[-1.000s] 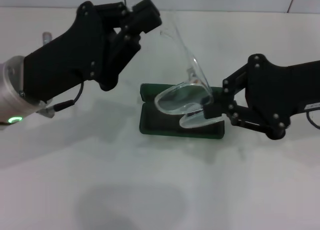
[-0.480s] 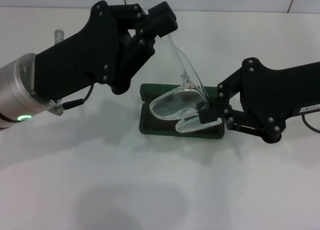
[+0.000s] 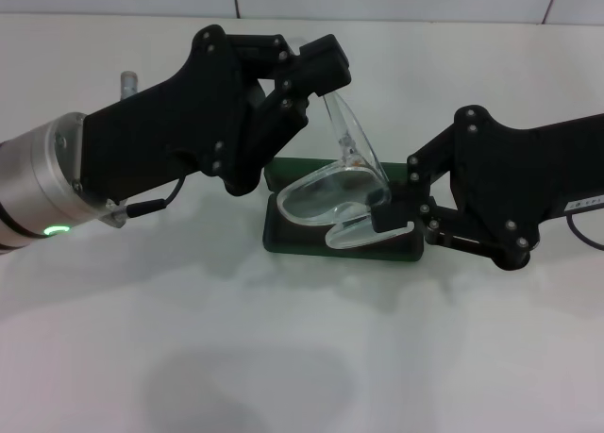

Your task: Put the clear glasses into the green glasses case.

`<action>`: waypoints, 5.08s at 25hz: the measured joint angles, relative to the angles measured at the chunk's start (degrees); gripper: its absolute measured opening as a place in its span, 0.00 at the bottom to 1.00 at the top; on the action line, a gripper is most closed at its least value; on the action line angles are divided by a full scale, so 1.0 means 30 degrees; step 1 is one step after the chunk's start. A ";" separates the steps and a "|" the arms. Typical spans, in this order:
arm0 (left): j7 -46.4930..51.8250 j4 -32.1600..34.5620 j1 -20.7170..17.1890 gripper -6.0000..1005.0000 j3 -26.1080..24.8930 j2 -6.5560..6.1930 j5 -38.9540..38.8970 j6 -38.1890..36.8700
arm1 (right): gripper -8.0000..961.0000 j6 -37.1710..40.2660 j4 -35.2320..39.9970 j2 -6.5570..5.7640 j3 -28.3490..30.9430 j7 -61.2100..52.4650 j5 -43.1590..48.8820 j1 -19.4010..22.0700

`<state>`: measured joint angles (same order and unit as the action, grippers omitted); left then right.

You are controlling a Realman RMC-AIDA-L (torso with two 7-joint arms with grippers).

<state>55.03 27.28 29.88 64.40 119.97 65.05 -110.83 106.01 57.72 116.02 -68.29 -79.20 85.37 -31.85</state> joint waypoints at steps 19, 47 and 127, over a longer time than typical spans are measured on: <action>0.0818 0.0109 -0.0001 0.06 0.0303 -0.0072 0.1074 0.0159 | 0.06 0.0200 0.0156 -0.0001 -0.0032 0.0035 -0.0040 0.0137; 0.1720 0.0705 0.0060 0.06 0.1135 -0.0147 0.1737 0.0017 | 0.06 0.0307 0.0077 -0.0021 -0.0031 0.0337 -0.0265 0.0371; 0.2688 0.0487 0.0589 0.06 -0.3517 -0.0199 0.4212 0.2941 | 0.06 0.2105 0.5337 -0.0050 -0.0085 0.2380 -0.3267 0.2082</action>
<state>63.09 28.74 31.64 53.85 119.37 77.69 -102.01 112.32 73.73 115.87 -68.54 -72.06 75.56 -25.61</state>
